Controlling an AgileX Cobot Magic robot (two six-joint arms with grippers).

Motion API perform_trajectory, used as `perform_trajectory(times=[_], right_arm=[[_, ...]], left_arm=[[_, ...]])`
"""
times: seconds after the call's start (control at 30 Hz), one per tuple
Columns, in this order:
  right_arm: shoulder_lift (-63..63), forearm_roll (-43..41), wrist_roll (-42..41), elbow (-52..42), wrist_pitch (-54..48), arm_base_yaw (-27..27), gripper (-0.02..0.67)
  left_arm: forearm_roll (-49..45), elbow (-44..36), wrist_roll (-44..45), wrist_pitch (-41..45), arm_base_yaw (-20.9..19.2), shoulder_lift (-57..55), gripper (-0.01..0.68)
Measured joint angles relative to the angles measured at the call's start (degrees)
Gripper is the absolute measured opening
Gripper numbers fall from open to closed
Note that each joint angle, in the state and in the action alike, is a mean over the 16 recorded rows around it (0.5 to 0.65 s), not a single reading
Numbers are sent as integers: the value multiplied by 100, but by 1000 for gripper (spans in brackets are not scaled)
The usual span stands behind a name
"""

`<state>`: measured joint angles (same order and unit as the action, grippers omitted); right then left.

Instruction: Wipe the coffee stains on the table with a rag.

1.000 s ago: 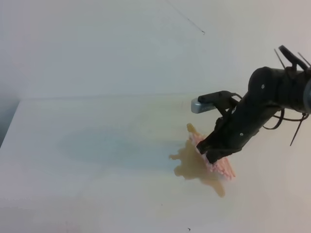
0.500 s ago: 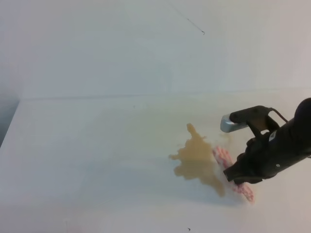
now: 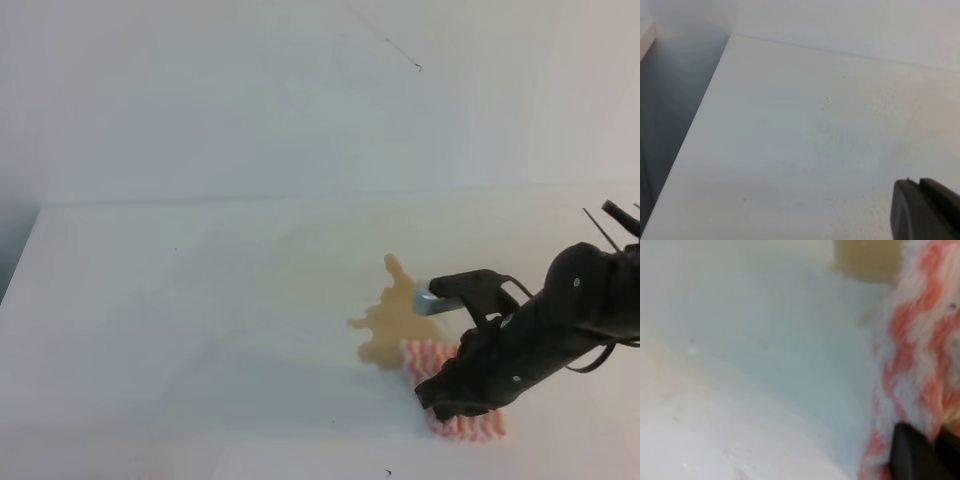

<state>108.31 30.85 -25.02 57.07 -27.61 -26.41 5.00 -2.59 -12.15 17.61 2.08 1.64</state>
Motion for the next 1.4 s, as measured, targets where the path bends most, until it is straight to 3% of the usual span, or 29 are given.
perform_trajectory(times=[0.47,0.93,1.4], right_arm=[[978,462,-156,1479,-613,-248,19],[1955,-756,981,3397,-1446,-193,18],[2068,-1306,1318,3790,-1538,514,17]], left_arm=[[0,0,0,0,0,0,1],[0,0,0,0,0,0,0],[0,0,0,0,0,0,1]])
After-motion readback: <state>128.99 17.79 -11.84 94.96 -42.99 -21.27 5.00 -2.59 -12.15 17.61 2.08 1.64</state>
